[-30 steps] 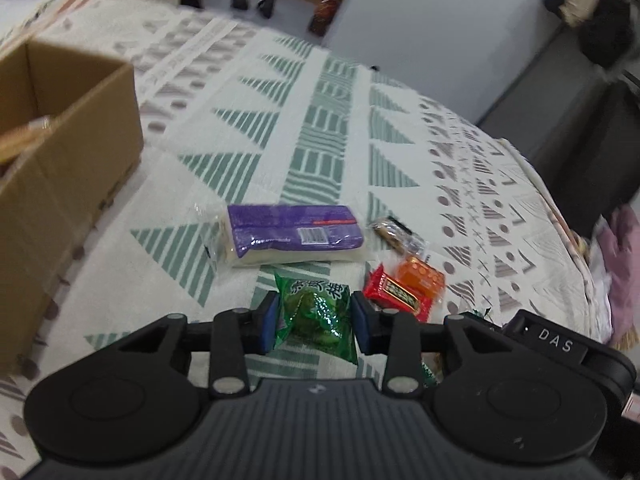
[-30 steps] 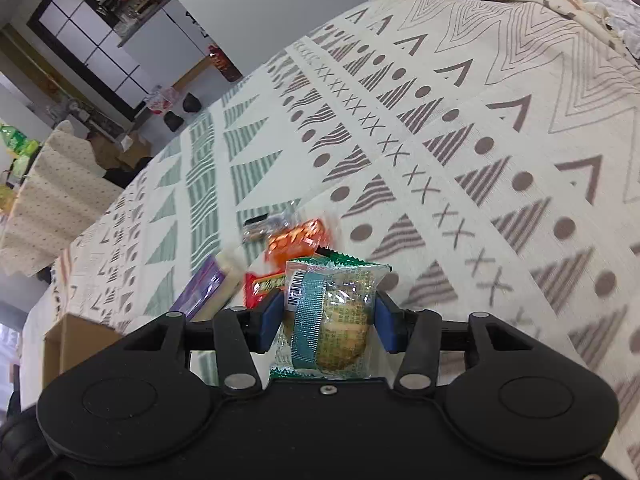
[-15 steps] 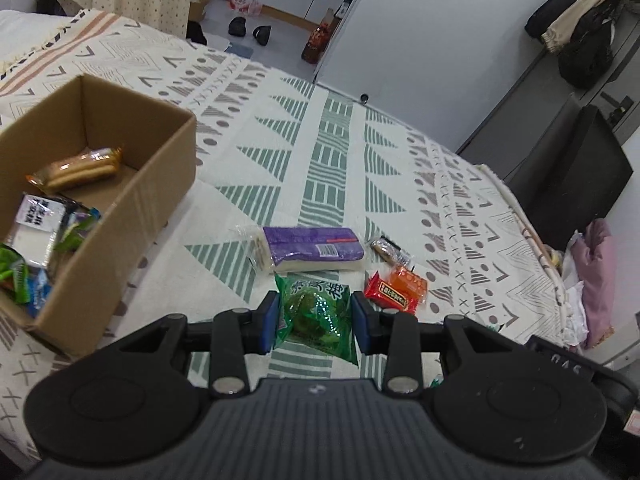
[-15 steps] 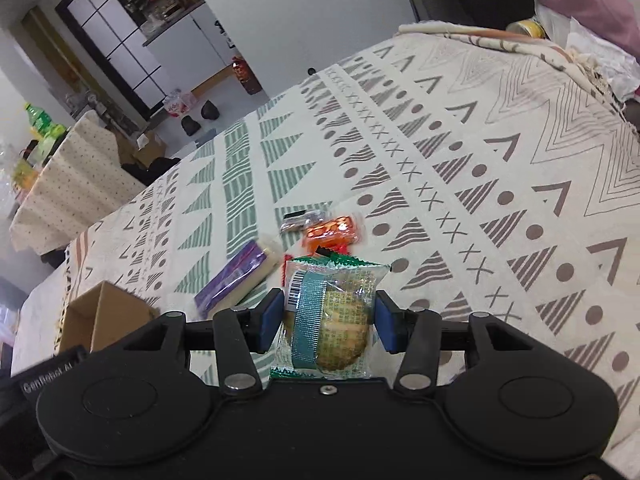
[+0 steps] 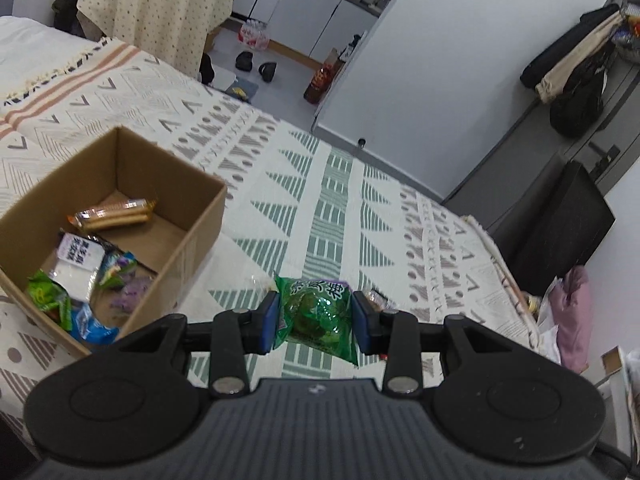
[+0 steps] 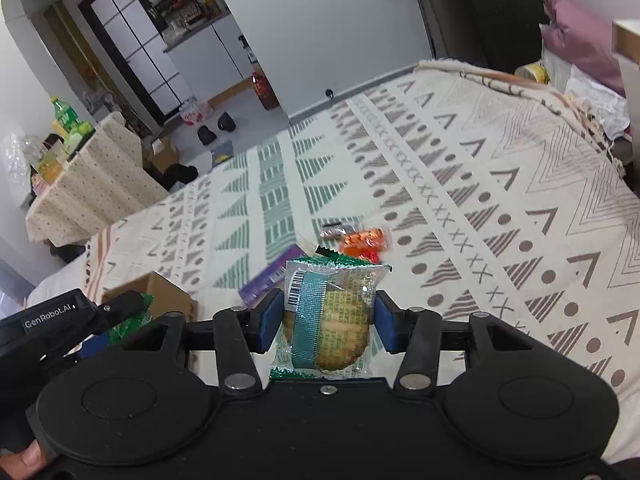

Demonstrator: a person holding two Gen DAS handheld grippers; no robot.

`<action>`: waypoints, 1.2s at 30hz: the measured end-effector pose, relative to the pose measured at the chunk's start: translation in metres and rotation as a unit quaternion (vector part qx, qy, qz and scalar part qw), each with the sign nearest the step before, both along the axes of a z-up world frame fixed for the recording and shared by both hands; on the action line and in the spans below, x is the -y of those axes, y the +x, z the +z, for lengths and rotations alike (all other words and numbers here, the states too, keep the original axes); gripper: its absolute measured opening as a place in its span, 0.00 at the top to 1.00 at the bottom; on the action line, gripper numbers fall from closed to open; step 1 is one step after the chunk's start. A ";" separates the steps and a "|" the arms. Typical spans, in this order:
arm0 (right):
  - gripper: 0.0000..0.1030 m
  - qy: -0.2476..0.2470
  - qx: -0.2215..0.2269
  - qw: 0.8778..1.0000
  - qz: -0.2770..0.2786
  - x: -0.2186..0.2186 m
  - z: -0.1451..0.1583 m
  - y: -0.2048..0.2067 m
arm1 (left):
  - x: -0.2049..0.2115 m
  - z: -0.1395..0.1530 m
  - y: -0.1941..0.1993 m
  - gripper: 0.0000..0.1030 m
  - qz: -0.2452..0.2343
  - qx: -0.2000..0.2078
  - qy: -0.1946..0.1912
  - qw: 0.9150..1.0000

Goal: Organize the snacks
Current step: 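Carry both snacks over the cardboard box and open both tools to drop them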

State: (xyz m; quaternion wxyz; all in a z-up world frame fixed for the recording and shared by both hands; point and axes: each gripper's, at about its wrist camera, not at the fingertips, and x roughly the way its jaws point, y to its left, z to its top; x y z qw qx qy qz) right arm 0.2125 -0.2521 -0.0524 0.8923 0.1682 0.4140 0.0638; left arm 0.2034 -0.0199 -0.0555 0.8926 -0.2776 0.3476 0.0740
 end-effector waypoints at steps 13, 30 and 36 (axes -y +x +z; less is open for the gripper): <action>0.54 0.026 0.042 0.999 0.017 -0.039 0.042 -0.006 | -0.035 0.037 -0.026 0.64 0.042 0.043 0.003 0.998; 0.54 0.033 0.038 0.995 0.081 -0.114 0.036 -0.002 | -0.115 0.032 -0.037 0.64 0.114 0.049 -0.036 0.992; 0.54 0.030 0.031 0.993 0.107 -0.144 0.029 0.004 | -0.143 0.024 -0.037 0.64 0.142 0.042 -0.044 0.988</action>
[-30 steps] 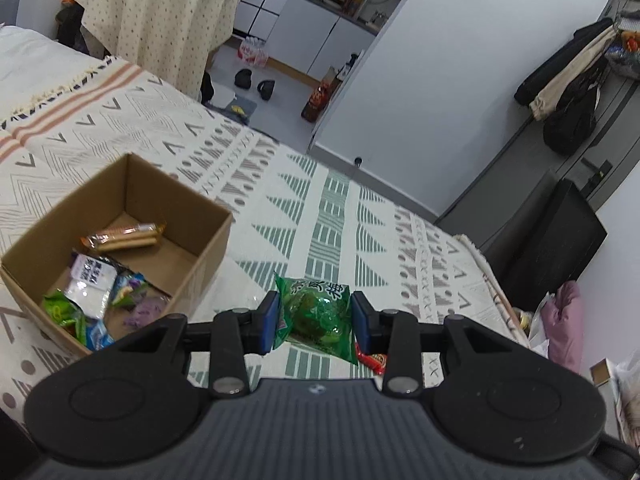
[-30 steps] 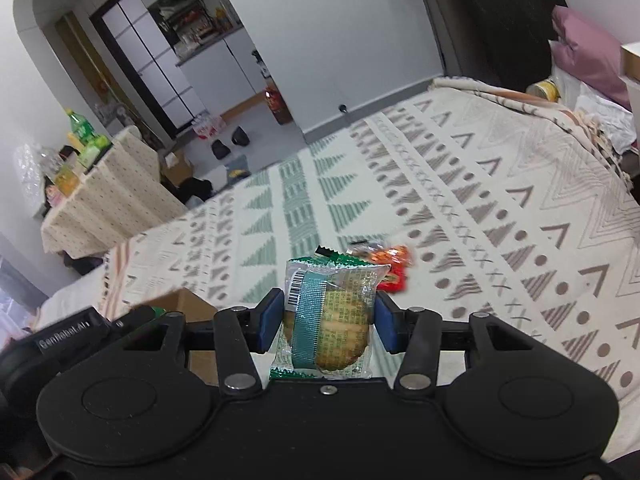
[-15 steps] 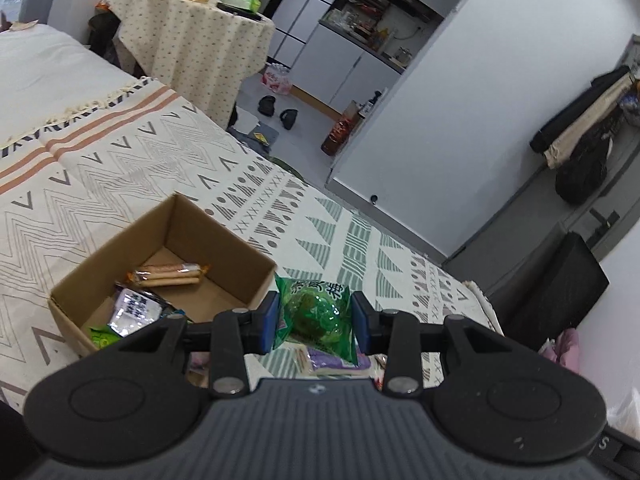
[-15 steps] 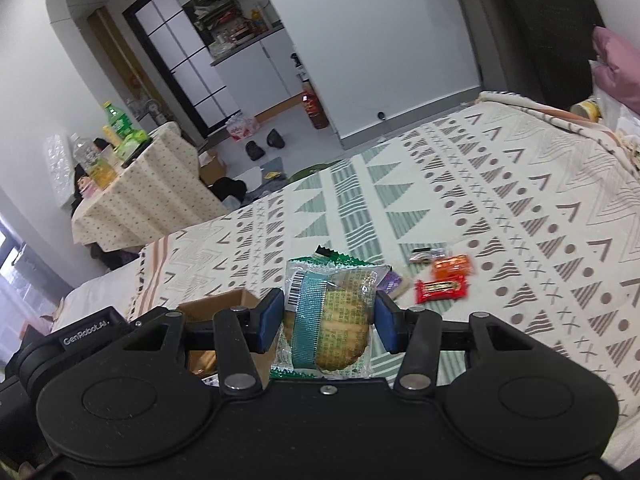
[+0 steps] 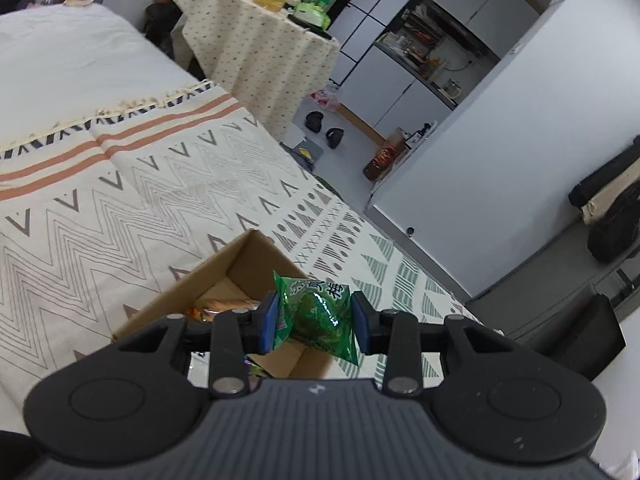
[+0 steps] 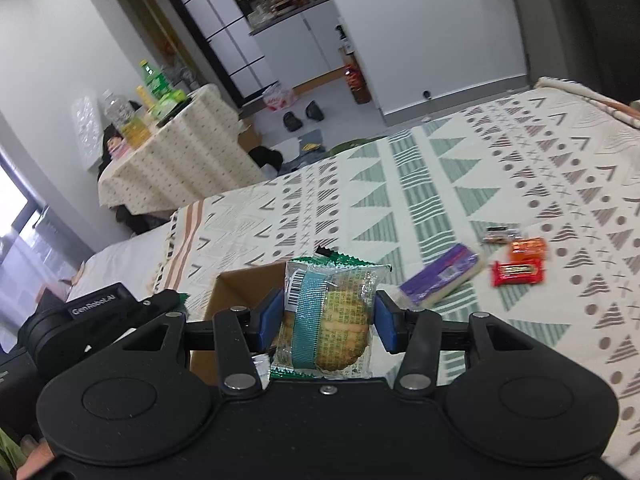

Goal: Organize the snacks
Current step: 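Carry both snacks over the cardboard box and open both tools to drop them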

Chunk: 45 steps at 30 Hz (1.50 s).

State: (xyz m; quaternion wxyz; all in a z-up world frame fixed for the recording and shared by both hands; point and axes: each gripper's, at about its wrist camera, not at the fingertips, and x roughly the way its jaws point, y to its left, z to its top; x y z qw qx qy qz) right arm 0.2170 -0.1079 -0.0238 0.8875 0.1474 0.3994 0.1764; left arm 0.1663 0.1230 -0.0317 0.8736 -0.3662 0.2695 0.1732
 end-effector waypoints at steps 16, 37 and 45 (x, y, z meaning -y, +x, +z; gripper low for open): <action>0.54 -0.004 -0.024 0.999 0.037 -0.071 -0.030 0.033 | -0.041 -0.058 0.018 0.61 0.066 -0.051 -0.059 0.995; 0.18 -0.012 -0.026 1.000 0.004 -0.034 -0.034 0.033 | -0.032 -0.056 0.013 0.15 0.088 -0.085 -0.052 0.991; 0.17 -0.021 -0.019 0.999 -0.032 0.013 -0.025 0.023 | 0.014 -0.038 0.023 0.11 0.004 -0.077 -0.010 0.997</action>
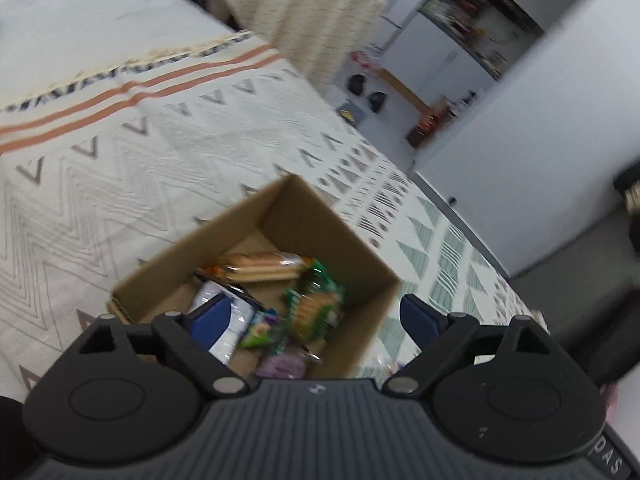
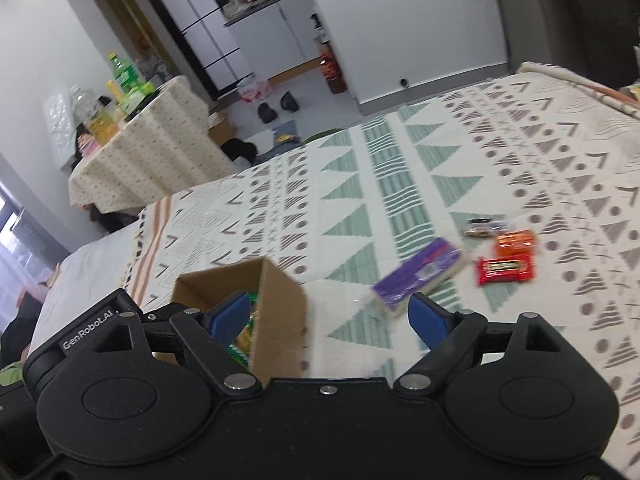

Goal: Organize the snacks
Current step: 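Carry both snacks over the cardboard box and open both tools to drop them, then move the left tool to the purple bread pack while the right tool approaches the red candies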

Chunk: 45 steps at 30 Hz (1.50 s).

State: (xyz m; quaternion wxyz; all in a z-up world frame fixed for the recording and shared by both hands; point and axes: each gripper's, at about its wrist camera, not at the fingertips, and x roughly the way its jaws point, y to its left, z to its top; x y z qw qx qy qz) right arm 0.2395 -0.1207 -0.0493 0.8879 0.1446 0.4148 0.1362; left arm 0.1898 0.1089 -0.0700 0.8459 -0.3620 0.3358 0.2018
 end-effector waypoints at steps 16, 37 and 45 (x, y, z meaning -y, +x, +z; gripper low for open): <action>0.02 -0.017 0.018 0.998 -0.055 0.092 -0.001 -0.019 | 0.071 0.017 0.004 0.00 -0.086 0.026 0.049 0.995; 0.00 0.026 -0.008 0.996 -0.084 0.148 -0.064 0.008 | 0.137 0.000 0.049 0.00 -0.181 -0.002 0.094 0.979; 0.00 0.035 -0.015 0.995 -0.095 0.155 -0.080 0.029 | 0.151 -0.020 0.076 0.00 -0.206 -0.030 0.105 0.972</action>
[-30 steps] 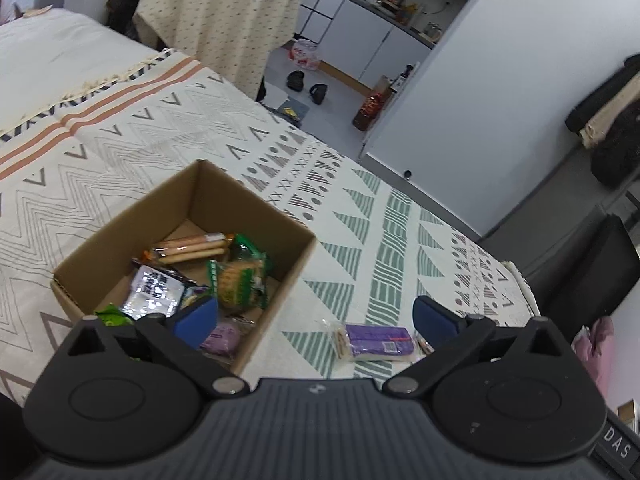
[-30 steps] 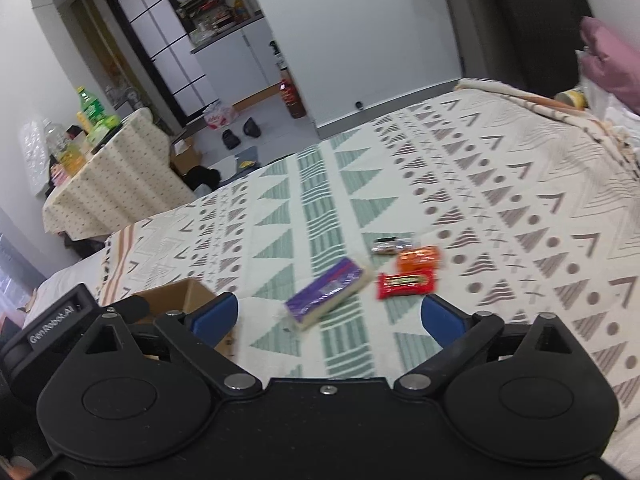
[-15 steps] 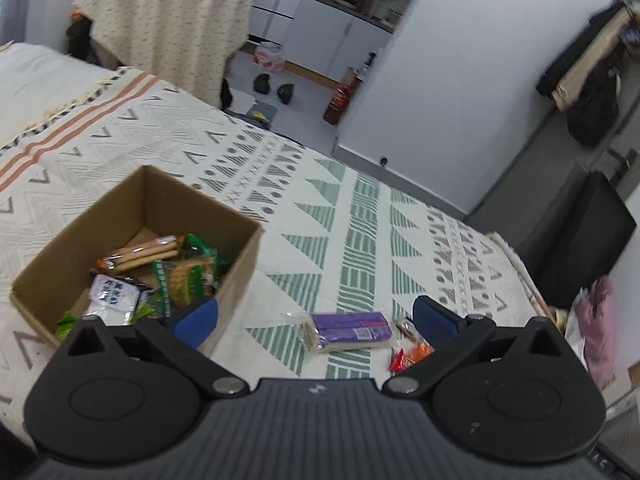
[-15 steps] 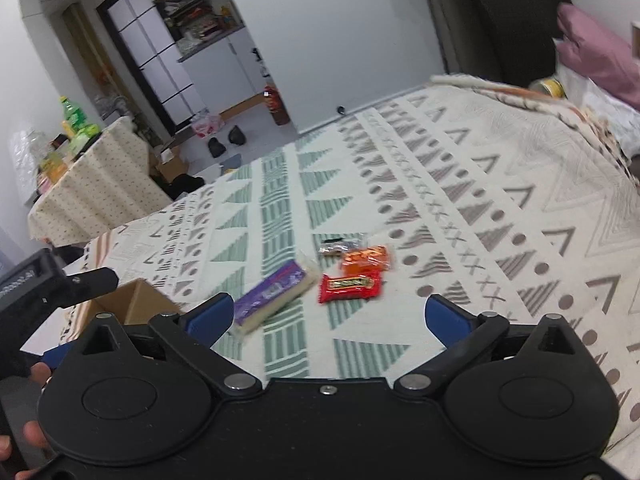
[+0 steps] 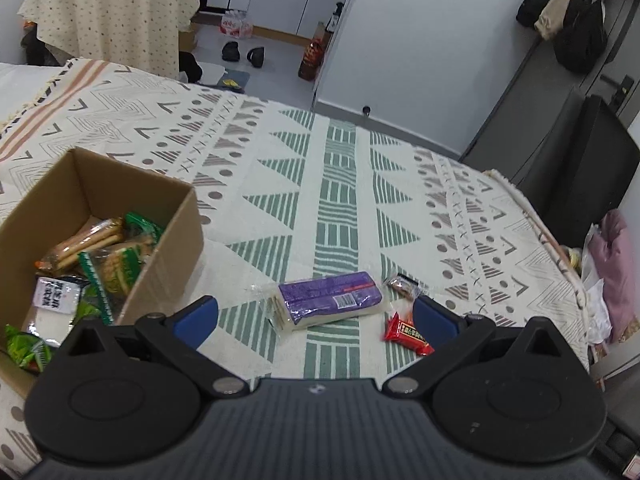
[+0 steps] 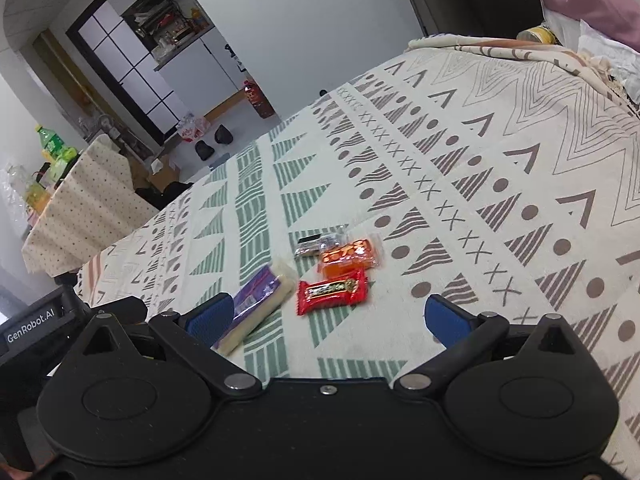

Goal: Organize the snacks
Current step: 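Move the left tool to the purple bread pack while the right tool approaches the red candies, then close the left tool on the purple bread pack while the right tool grasps the orange candy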

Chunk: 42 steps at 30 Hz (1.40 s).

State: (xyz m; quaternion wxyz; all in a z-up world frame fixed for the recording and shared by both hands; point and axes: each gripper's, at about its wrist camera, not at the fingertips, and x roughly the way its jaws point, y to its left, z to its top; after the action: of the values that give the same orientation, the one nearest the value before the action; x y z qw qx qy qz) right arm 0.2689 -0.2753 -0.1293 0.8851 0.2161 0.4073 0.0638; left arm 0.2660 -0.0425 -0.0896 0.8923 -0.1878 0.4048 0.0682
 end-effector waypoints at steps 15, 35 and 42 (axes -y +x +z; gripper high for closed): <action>0.02 0.013 -0.022 0.999 -0.029 0.012 -0.026 0.047 | 0.015 -0.028 0.057 0.00 -0.032 -0.023 0.020 0.999; 0.24 0.023 -0.066 0.998 0.003 -0.005 -0.067 0.091 | 0.011 -0.083 0.105 0.02 -0.074 -0.023 0.016 0.997; 0.35 0.038 -0.063 0.997 0.013 -0.007 -0.073 0.096 | 0.011 -0.101 0.111 0.02 -0.090 -0.036 -0.008 0.995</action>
State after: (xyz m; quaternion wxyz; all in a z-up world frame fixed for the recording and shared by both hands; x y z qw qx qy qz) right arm 0.3649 -0.2681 -0.2020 0.8478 0.2476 0.4626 0.0769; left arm 0.3773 -0.0537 -0.1901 0.8780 -0.1552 0.4527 -0.0090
